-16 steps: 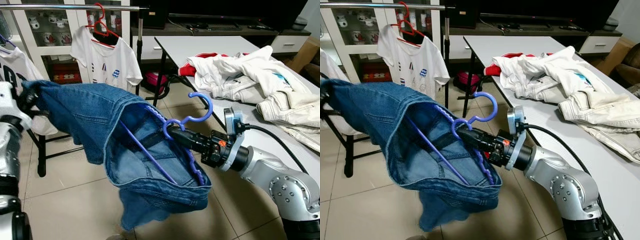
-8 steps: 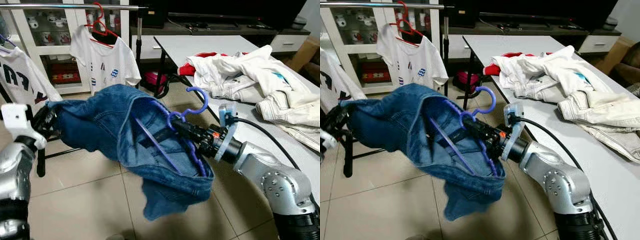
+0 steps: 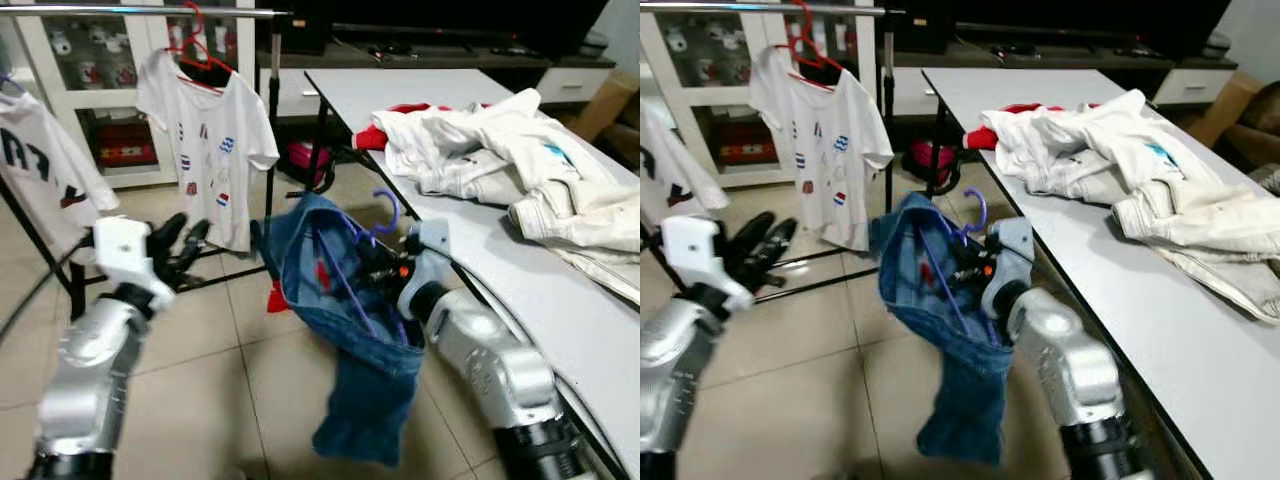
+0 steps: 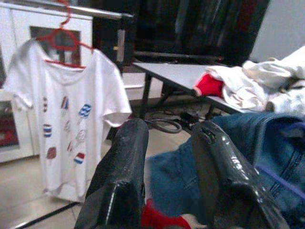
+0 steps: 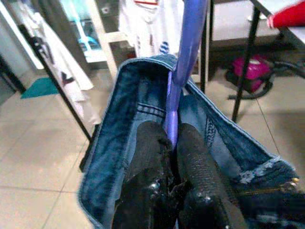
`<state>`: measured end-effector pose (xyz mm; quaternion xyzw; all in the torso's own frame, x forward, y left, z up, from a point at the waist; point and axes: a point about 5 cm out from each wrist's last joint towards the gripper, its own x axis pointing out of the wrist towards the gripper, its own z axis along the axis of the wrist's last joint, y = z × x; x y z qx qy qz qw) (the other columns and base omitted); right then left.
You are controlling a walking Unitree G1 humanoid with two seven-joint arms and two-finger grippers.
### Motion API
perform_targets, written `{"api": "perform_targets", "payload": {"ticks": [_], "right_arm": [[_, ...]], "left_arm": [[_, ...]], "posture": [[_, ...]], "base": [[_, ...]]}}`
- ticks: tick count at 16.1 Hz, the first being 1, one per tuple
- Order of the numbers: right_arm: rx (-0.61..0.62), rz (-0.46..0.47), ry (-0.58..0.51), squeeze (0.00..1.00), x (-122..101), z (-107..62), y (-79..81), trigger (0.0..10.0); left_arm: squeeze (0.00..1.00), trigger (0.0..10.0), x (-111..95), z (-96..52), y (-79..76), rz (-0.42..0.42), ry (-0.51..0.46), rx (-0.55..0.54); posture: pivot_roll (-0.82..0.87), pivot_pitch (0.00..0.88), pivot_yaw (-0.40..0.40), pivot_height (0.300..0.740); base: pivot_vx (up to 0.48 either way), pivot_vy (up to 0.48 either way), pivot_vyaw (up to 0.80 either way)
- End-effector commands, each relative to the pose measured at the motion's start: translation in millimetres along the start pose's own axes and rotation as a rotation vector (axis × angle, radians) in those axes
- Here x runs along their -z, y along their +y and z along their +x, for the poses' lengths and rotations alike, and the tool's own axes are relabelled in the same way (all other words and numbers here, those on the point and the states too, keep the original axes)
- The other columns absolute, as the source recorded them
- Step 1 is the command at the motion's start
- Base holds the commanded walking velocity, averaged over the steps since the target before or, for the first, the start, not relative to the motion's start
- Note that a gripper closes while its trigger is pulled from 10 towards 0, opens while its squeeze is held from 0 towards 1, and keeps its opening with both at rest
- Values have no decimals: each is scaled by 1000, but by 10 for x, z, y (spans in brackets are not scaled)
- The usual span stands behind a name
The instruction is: Hang hanger
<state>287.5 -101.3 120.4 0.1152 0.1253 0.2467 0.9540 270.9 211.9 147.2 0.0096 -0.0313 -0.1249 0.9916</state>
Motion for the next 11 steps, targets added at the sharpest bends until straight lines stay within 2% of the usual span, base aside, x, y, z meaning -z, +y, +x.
{"api": "perform_targets", "payload": {"ticks": [1,3,4,6,8,11], "right_arm": [[73,-39,-63,0,-88,-16,-84,10000],[117,-105,-93,0,-97,40,-90,10000],[115,-102,-91,0,-91,48,-88,10000],[97,-122,-98,0,-130,124,-50,10000],[99,-122,-116,0,-175,156,-81,10000],[71,-152,-122,0,-194,163,-68,10000]], "left_arm": [[0,10000,42,-4,-40,35,40,-15],[0,10000,127,-50,-61,44,85,-90],[0,10000,126,-52,-72,43,87,-87],[0,10000,62,-16,-141,58,87,-57],[0,10000,42,20,-182,82,93,-43],[0,10000,48,71,-216,60,99,-42]], "posture": [[-57,0,-103,740],[-47,0,-105,740],[-45,0,-105,740],[-44,0,-101,740],[-46,0,-100,740],[-44,0,-102,740]], "base": [[0,0,0],[0,0,0],[0,0,656],[322,0,800],[354,0,800],[373,0,800]]}}
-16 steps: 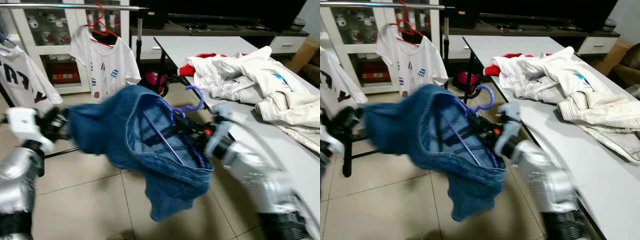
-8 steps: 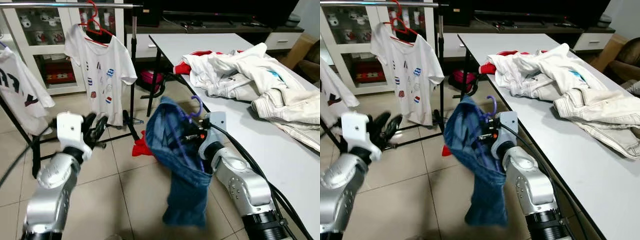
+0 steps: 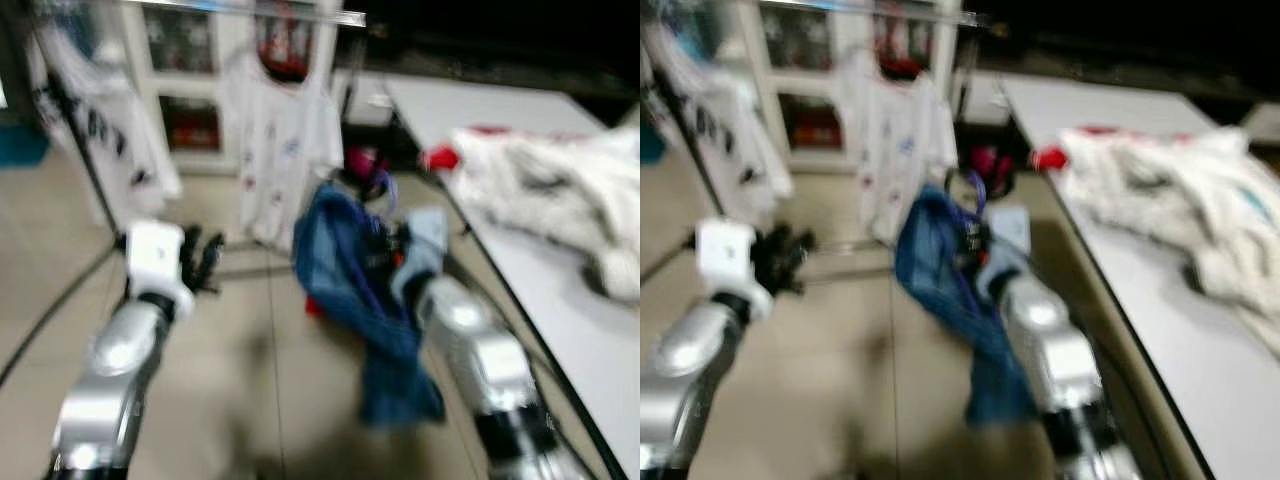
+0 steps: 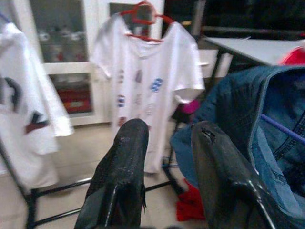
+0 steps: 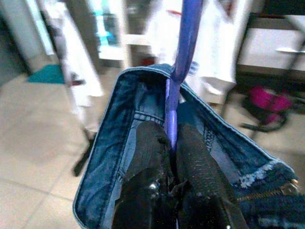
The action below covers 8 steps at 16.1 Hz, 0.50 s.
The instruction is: Hang hanger
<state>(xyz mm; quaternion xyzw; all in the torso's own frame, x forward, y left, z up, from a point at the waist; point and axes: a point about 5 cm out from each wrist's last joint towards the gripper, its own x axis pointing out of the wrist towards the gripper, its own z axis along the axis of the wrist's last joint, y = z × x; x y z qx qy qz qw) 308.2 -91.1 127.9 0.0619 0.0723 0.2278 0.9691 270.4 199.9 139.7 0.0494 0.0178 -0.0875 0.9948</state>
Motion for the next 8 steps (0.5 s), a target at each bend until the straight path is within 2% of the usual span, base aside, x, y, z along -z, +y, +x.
{"api": "perform_targets", "payload": {"ticks": [1,4,8], "right_arm": [[28,-36,-46,0,-78,-30,-100,10000],[47,27,-49,0,-43,-3,-113,10000],[88,7,-56,0,-8,-53,-170,10000]], "left_arm": [[0,10000,-51,59,-112,14,-17,36],[0,10000,-45,46,-153,9,0,53],[0,10000,22,49,-78,-56,21,4]], "posture": [[-40,0,-103,740],[-25,0,-100,740],[-40,0,-86,740]], "base": [[390,0,800],[393,0,0],[401,0,0]]}}
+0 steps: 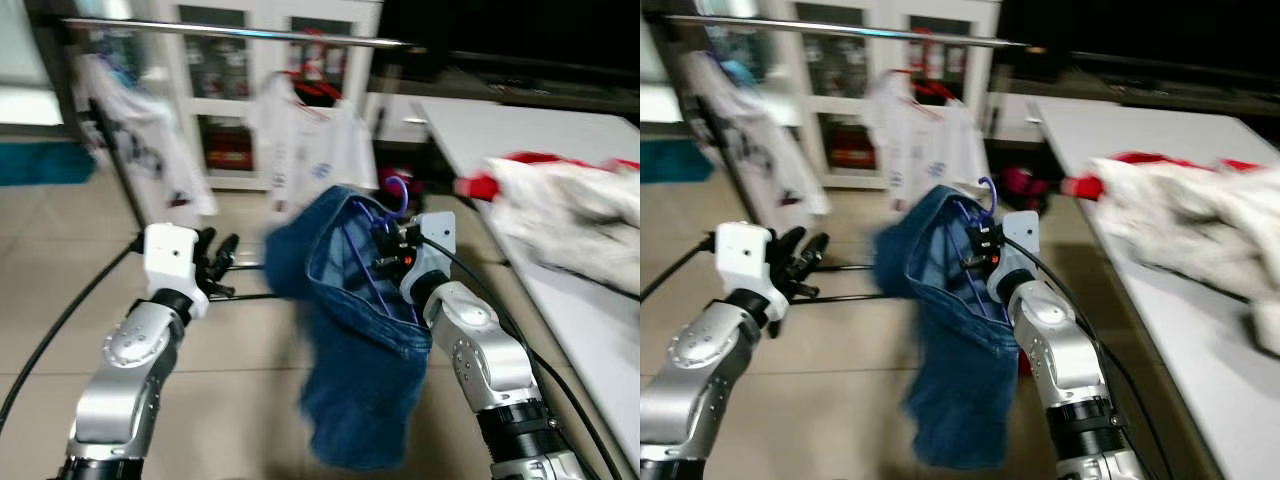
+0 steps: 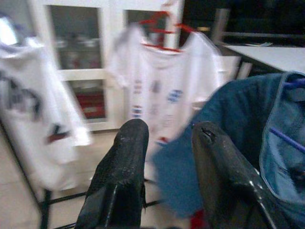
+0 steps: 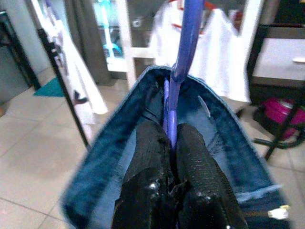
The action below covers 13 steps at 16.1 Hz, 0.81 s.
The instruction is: Hang hanger
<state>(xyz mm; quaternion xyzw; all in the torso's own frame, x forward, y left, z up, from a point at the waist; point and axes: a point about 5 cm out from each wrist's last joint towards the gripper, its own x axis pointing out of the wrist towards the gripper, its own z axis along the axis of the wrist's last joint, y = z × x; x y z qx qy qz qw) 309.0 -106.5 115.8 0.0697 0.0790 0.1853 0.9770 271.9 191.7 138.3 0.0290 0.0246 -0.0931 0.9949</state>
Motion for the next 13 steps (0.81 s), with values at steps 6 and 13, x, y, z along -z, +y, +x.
{"api": "perform_targets", "payload": {"ticks": [6,13], "right_arm": [[38,-23,-59,0,-135,-24,-117,10000],[13,-54,-50,0,-134,-40,-79,10000]], "left_arm": [[0,10000,8,-8,8,9,15,8],[0,10000,12,-37,17,0,4,2]], "posture": [[-39,0,-82,740],[-27,0,-87,740]], "base": [[409,0,0],[410,0,342]]}}
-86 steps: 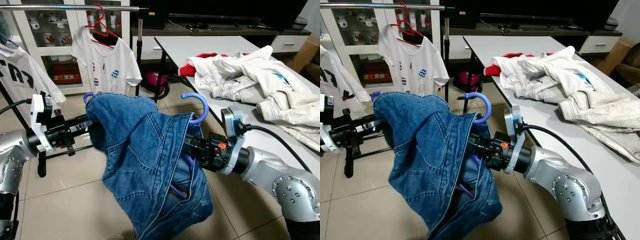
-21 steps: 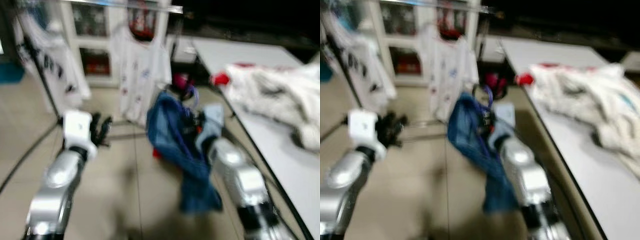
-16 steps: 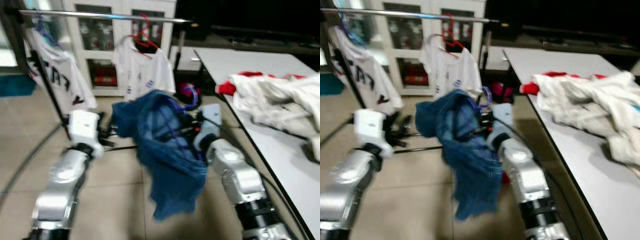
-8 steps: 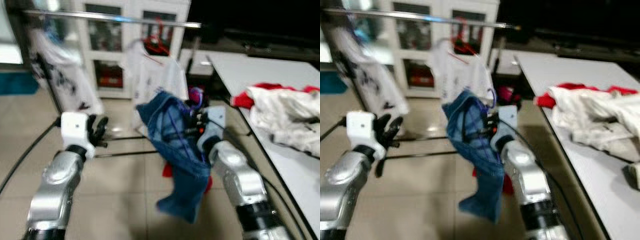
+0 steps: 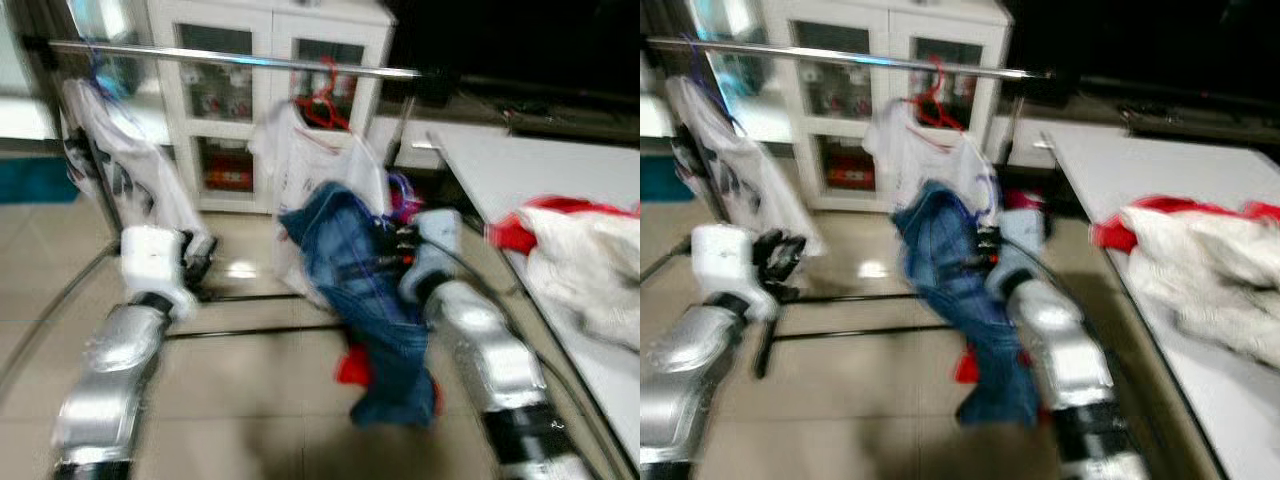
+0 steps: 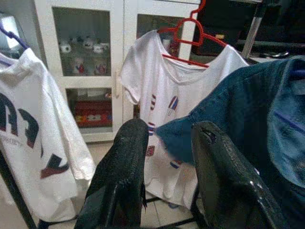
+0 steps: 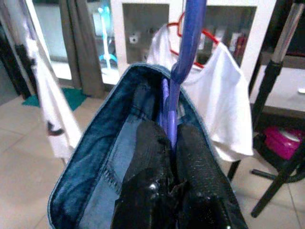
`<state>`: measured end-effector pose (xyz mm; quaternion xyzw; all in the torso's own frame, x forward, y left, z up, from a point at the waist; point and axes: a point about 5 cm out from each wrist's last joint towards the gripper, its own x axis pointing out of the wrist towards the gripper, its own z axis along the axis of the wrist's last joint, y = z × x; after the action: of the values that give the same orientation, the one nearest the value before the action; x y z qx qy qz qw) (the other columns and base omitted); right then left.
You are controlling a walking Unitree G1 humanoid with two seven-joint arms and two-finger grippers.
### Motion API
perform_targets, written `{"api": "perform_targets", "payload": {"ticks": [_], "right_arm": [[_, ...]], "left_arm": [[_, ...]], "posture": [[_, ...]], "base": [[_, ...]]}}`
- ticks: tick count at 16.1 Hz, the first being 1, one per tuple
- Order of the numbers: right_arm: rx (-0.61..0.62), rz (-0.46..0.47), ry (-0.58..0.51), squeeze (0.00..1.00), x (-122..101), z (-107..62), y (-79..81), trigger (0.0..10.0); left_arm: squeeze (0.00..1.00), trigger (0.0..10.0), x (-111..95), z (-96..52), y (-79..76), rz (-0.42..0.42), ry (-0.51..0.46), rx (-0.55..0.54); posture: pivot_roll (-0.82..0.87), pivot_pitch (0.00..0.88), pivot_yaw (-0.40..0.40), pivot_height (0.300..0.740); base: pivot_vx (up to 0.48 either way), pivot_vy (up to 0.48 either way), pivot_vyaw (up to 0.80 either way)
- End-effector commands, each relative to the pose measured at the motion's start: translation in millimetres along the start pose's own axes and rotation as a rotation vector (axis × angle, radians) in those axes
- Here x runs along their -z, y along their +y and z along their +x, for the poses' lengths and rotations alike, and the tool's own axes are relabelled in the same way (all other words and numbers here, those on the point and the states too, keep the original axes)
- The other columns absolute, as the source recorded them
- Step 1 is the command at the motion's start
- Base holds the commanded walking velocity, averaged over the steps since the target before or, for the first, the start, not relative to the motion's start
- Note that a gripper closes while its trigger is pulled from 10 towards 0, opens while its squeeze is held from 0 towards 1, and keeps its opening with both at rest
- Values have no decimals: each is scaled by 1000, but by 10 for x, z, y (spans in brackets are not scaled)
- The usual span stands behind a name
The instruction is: Hang hanger
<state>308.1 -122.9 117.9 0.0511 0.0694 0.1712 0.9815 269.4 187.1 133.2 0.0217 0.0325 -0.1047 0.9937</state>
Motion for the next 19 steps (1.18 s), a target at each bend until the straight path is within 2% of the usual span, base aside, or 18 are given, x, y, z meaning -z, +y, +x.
{"api": "perform_targets", "payload": {"ticks": [1,5,9,16,19], "right_arm": [[-24,-4,-32,0,-77,39,91,10000],[-18,26,-40,0,-88,67,132,10000],[-2,21,-66,0,-164,88,100,10000],[5,-19,-64,0,-186,3,81,10000],[20,-18,-68,0,-210,-49,60,10000]], "left_arm": [[0,10000,-47,-37,44,19,-9,-12],[0,10000,-62,-63,82,40,-9,-16],[0,10000,-107,33,52,62,-22,14],[0,10000,-126,5,65,54,-28,8],[0,10000,-135,-2,4,55,-28,30]], "posture": [[-20,0,-88,740],[-16,0,-93,740],[-29,0,-76,740],[-60,0,-87,740],[-70,0,-88,740]], "base": [[412,0,794],[409,0,116],[410,0,0],[407,0,0],[407,0,0]]}}
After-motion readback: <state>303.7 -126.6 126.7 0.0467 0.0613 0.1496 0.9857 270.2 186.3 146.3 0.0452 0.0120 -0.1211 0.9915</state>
